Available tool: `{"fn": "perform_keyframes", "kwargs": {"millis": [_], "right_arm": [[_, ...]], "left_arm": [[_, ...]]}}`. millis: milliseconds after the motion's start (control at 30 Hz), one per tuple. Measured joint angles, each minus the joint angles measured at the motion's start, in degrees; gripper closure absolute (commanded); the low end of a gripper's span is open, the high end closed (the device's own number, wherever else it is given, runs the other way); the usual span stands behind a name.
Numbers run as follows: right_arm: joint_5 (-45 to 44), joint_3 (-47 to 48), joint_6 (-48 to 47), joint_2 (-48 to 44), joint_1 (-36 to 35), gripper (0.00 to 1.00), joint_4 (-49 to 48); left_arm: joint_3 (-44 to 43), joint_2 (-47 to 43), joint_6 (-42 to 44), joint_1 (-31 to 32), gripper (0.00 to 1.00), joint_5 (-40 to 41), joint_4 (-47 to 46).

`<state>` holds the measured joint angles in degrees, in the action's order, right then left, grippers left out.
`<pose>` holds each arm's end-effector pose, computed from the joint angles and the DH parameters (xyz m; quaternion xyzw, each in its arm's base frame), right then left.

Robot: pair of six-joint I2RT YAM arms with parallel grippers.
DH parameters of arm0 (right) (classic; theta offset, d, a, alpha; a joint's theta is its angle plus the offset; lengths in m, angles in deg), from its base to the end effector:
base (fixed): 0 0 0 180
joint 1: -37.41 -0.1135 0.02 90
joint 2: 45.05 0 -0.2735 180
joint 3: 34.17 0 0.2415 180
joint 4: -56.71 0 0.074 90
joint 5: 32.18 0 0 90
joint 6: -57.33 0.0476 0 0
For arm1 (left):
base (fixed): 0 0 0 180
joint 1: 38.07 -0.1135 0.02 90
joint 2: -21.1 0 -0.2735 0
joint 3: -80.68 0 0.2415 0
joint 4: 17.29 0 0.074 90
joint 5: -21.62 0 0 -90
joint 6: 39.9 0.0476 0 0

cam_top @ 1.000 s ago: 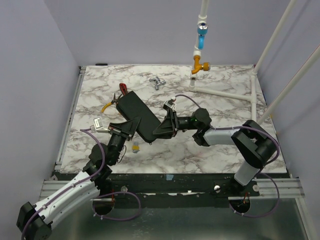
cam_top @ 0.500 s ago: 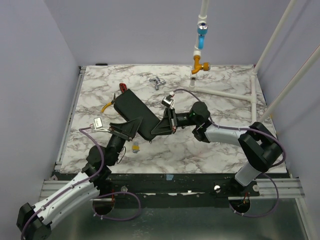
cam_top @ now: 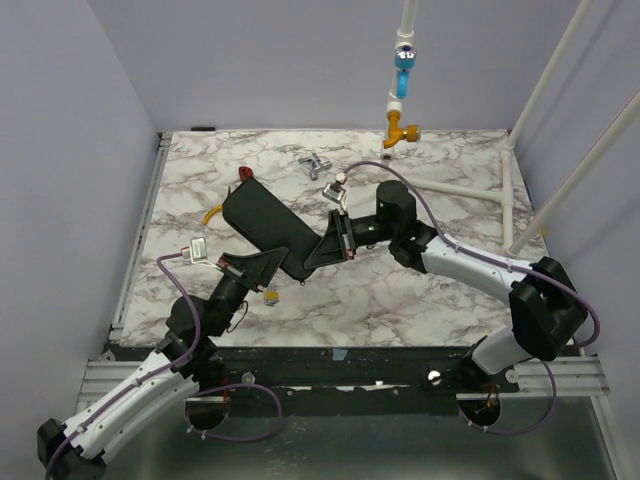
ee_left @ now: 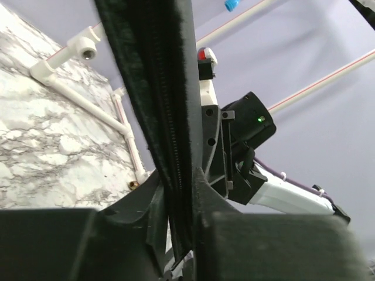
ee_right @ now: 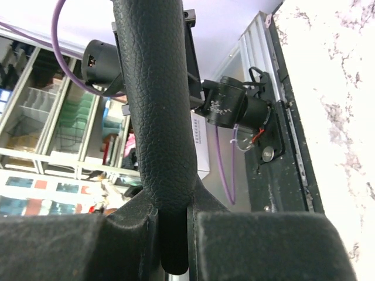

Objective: Sort the hair-cutting tools
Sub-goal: Zip the hairdressing tool bag at the center of the board.

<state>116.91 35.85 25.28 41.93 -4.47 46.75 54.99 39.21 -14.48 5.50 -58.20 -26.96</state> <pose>0.2216 0.2536 0.3042 -0.2325 0.6908 0.6789 0.0886 0.0890 -0.0731 0.2662 -0.1779 0.5678 -0.6186 0.5131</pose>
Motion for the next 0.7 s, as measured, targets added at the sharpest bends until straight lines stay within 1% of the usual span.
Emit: {"fn": "perform_keyframes", "kwargs": {"millis": [33,67,167,233,267,300,367,500,567,700], "right_arm": [[0.0,0.0,-0.2,0.0,0.1,0.99,0.2],[0.0,0.3,-1.4,-0.2,0.2,0.93,1.4],[-0.4,1.9,-5.6,-1.0,0.3,0.54,6.3],[-2.2,3.6,-9.1,-2.0,0.3,0.43,12.0],[-3.6,4.5,-11.1,-2.6,0.2,0.4,15.0],[-5.3,5.3,-13.2,-3.5,0.1,0.37,17.7],[-8.8,6.3,-17.0,-6.0,0.1,0.35,22.3],[-17.1,6.9,-23.7,-12.3,-0.8,0.34,27.6],[-21.9,7.0,-27.0,-15.3,-3.0,0.34,28.5],[-33.6,7.2,-34.2,-18.9,-11.9,0.35,28.9]], "left_arm": [[0.0,0.3,-0.2,0.0,1.0,-0.3,-0.4],[0.0,0.6,-0.5,0.0,1.0,-0.6,-0.9],[0.0,1.1,-0.6,0.0,1.0,-0.9,-1.8],[-0.3,1.1,1.0,0.1,1.0,-1.0,-2.2],[-0.3,1.1,1.4,0.1,1.0,-0.9,-2.2],[-0.4,1.2,2.7,0.1,1.0,-0.9,-2.3],[-0.7,1.6,4.7,0.1,1.0,-0.7,-2.5],[-4.5,4.0,11.0,0.1,1.0,-0.4,-5.1],[-6.4,5.4,14.0,0.1,0.99,-0.4,-9.0],[-8.8,8.1,18.3,0.1,0.96,-0.5,-17.0]]}}
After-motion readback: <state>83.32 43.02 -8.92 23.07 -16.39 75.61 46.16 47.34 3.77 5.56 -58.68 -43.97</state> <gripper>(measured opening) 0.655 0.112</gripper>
